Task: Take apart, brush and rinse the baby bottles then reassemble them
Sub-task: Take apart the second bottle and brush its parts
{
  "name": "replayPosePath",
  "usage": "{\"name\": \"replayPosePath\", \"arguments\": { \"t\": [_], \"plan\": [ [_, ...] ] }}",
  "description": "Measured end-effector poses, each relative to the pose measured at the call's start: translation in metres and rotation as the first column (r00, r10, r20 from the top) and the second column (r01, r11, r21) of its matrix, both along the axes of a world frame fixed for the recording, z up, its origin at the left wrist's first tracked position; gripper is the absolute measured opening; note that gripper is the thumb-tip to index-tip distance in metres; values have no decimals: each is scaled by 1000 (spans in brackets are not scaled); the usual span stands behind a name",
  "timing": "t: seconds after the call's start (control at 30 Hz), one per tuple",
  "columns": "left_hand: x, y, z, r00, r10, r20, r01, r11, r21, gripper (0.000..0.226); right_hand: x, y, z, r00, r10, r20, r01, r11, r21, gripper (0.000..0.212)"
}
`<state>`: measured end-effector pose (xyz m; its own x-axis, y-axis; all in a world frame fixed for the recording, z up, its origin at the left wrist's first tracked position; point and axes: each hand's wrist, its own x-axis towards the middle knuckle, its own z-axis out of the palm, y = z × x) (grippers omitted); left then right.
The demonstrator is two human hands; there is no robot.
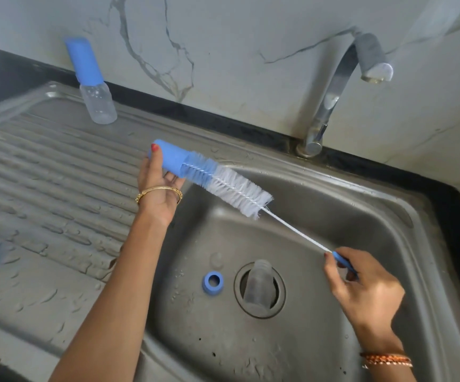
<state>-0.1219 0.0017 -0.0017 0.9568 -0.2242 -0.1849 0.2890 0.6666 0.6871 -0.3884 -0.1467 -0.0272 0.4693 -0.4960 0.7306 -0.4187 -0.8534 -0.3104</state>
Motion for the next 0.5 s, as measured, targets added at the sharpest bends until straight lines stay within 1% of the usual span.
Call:
{"name": "replayPosePath", "arguments": {
  "t": [0.07,0.1,0.13,0.17,0.2,0.23,0.27,0.3,0.33,0.37,0.4,0.43,0.47,0.5],
  "plan": [
    [0,0,-1,1000,-5,2,5,999,-53,24,6,8,-2,999,19,-43,-21,998,-51,29],
    [1,2,-1,1000,2,9,-1,997,-72,25,9,11,-3,997,35,-72,-37,999,-21,30],
    [4,4,-1,1000,10,23,-8,997,-75,25,11,12,-5,992,56,-109,-54,998,28,31],
    [5,6,-2,999,18,42,-15,998,-61,23,12,13,-5,982,87,-166,-69,991,113,33],
    [6,7,-2,998,21,63,-19,999,-36,19,13,13,-5,962,148,-230,-88,964,252,35],
    [5,8,-2,996,15,89,-15,1000,0,14,13,12,-2,924,260,-280,-100,871,481,37],
    [5,9,-2,993,-1,117,-3,999,37,10,13,11,2,861,432,-269,-90,649,755,41],
    [4,10,-3,990,-26,139,17,998,63,9,12,9,9,811,557,-176,-34,346,938,46],
    [3,10,-3,988,-54,143,45,997,68,11,9,6,15,791,604,-98,39,110,993,47],
    [2,10,-3,989,-78,129,73,996,49,16,6,3,20,795,603,-69,61,33,998,46],
    [2,10,-4,990,-92,108,91,996,15,21,5,0,24,812,582,-50,44,24,999,41],
    [3,10,-4,991,-98,87,99,995,-13,25,4,-2,27,835,551,-14,-9,38,999,36],
    [4,10,-5,993,-97,72,99,995,-23,27,4,-2,26,859,512,14,-65,81,995,28],
    [4,11,-6,994,-94,61,96,995,-22,28,6,-1,23,876,481,15,-109,169,980,21]
  ]
}}
